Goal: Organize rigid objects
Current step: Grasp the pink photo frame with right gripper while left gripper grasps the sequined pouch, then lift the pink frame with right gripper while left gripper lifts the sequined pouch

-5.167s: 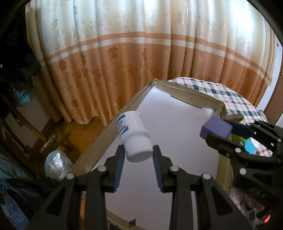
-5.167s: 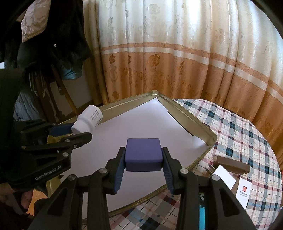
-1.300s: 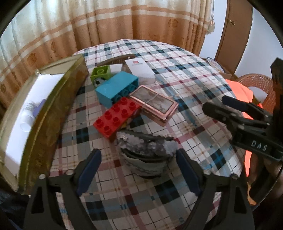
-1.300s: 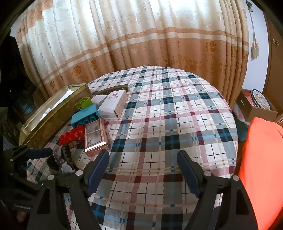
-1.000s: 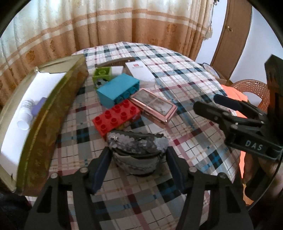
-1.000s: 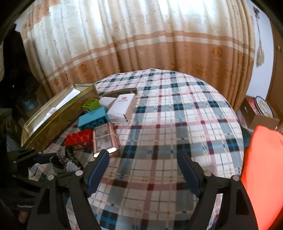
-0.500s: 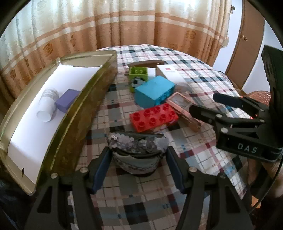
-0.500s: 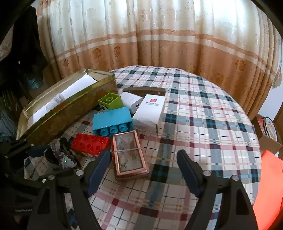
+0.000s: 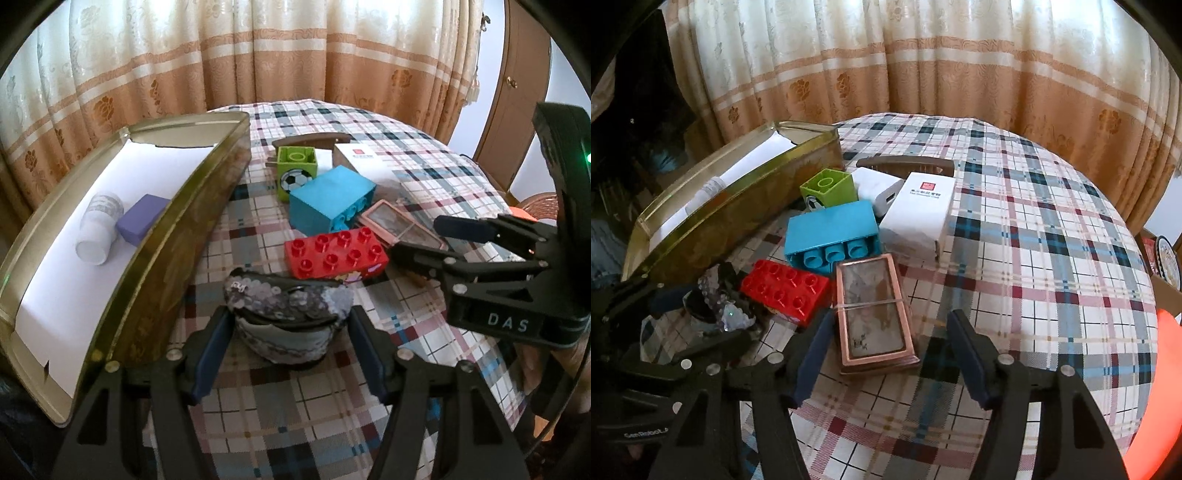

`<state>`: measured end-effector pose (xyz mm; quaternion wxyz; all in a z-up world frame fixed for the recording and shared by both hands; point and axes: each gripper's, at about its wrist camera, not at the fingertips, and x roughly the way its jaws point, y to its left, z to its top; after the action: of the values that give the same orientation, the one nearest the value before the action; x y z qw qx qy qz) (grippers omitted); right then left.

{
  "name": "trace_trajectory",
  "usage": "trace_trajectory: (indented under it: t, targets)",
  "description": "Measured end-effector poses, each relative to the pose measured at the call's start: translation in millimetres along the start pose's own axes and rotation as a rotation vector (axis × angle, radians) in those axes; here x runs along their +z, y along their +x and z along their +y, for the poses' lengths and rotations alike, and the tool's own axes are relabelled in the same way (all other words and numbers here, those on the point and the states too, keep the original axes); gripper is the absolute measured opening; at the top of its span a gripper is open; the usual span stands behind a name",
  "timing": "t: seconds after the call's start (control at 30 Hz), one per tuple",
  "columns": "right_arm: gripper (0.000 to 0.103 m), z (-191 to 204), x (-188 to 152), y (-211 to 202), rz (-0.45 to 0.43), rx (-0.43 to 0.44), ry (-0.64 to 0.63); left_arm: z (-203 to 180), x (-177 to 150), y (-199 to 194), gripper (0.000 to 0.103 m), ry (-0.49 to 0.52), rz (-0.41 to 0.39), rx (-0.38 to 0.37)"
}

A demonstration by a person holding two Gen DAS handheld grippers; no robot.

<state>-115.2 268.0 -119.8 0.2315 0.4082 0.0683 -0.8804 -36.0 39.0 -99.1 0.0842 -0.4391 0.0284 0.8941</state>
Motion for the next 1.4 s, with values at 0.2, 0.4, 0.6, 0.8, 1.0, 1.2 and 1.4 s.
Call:
trace_trajectory:
  t: [0.2, 0.4, 0.6, 0.8, 1.0, 1.2, 1.4]
  targets:
    - [0.066, 12.6, -0.8, 6.6, 0.044, -0.039, -0.065, 1.7, -0.2, 5.9, 0.068, 0.002, 0.019, -0.002]
    - [0.048, 4.5, -2.0, 2.2, 0.021, 0.004, -0.023, -0.5, -1.8, 5.9, 0.064, 0.022, 0.003, -0.007]
    - [0.047, 3.5, -4.9, 0.4, 0.009, 0.016, -0.013, -2.6, -3.4, 4.2, 0.052, 0.033, -0.012, -0.008]
    - [0.047, 3.6, -5.5, -2.7, -0.017, 0.016, -0.015, -4.0, -3.5, 3.6, 0.052, 0.046, -0.02, -0.017]
    - [0.047, 4.2, -7.7, -11.8, -0.076, 0.001, -0.026, -2.3, -4.3, 2.2, 0.051, 0.039, -0.033, -0.039]
    - [0.047, 4.7, -8.9, -16.3, -0.105, -0.003, -0.029, -1.8, -4.3, -0.9, 0.051, 0.037, -0.054, -0.044]
    - [0.047, 4.9, -9.9, -20.5, -0.13, -0.004, -0.032, -2.0, -3.7, -2.0, 0.051, 0.038, -0.062, -0.047]
